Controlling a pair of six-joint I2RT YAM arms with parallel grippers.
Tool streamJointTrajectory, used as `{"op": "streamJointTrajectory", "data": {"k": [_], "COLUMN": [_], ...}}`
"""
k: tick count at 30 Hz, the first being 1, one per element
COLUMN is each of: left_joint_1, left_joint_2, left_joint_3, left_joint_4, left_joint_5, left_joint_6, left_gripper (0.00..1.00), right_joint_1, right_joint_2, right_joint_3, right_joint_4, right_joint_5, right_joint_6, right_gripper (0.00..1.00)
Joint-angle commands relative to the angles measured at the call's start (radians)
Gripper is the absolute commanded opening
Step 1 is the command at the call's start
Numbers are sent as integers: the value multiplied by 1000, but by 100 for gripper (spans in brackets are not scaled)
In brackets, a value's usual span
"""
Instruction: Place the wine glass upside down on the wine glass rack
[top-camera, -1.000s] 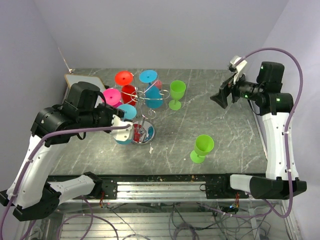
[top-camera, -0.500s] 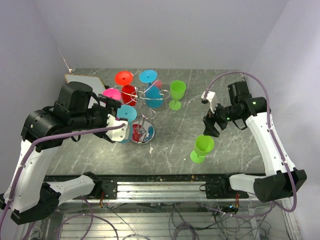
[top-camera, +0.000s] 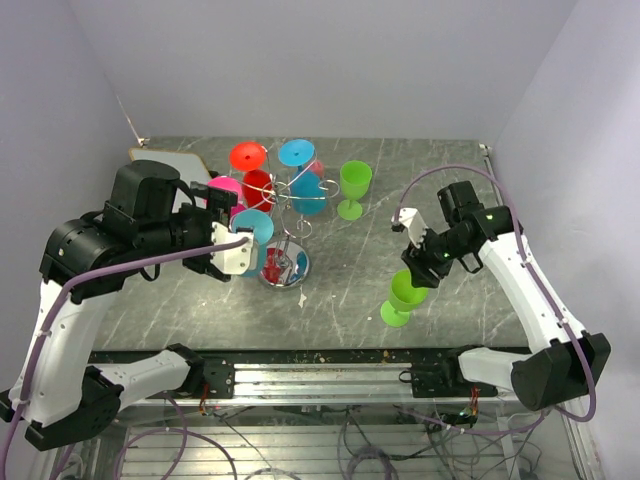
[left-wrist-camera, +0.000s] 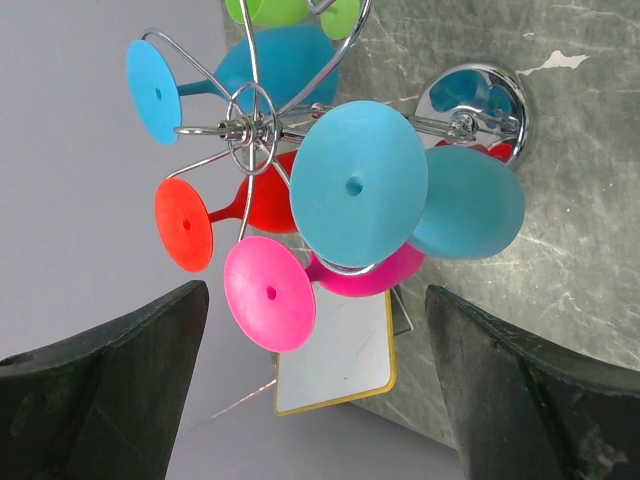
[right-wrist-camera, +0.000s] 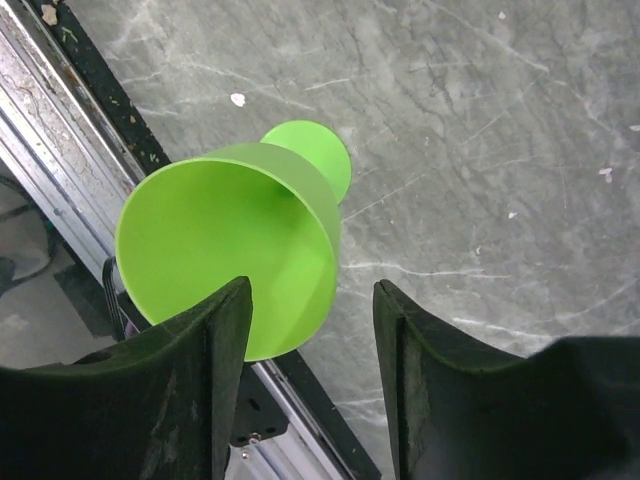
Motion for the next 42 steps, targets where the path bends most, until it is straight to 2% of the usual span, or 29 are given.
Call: {"op": "streamJointTrajectory", "data": {"k": [1,9,15,18,24,32,42], "left_joint_1": [16,28,44,52,73,100,163], "left_joint_2": [4,13,24,30,40,55,69], "left_joint_3": [34,31,60,84,109,161,123], "left_joint_4": [16,1,0,4,72,256,581], "left_joint_5": [4,-24,12,33,72,118,150], "left_joint_6": [0,32,15,-5,-106,-353,-781], "left_gripper": [100,100,100,100,99,99,99], "right_joint_1": [23,43,43,43,42,-4,-42], "right_joint_2": [17,36,40,43,-10,-25,-12], "right_joint_3": [-22,-32,-61,-43,53,257,459], "right_joint_4": [39,69,99,101,144,214,456], "right_joint_5": [49,48,49,43,59,189,277], "right_joint_6": [26,41,22,1,-19,-38,125], "right_gripper": [48,23,11,1,0,0,0]}}
